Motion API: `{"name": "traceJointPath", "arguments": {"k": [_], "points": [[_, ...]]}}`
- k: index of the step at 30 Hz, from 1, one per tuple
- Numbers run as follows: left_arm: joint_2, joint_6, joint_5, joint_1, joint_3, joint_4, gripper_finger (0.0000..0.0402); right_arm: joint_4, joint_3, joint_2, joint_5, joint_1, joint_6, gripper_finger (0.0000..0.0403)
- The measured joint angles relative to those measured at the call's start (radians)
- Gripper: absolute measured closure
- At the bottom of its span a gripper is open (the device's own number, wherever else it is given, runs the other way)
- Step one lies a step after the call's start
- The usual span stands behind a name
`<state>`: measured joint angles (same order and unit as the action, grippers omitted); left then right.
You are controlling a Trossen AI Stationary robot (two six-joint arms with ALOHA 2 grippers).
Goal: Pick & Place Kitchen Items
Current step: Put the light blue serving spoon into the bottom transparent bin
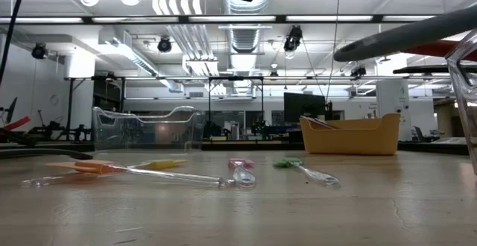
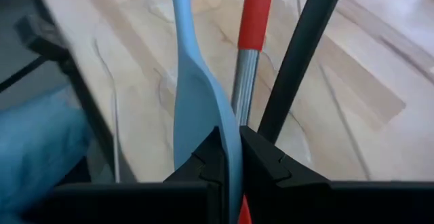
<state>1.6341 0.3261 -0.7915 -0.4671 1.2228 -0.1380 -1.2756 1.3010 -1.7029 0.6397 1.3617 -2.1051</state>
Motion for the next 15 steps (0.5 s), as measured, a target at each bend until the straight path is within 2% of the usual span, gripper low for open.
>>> {"name": "traceJointPath", "arguments": {"k": [12, 15], "points": [[0.0, -0.034, -0.002, 0.0, 0.0, 0.0, 0.0219, 0.03, -0.004, -0.034, -0.106, 0.007, -0.012, 0.037], [0.0, -0.039, -0.003, 0.0, 0.0, 0.0, 0.0219, 0.034, -0.005, -0.035, -0.185, 0.007, -0.009, 0.0356]]}}
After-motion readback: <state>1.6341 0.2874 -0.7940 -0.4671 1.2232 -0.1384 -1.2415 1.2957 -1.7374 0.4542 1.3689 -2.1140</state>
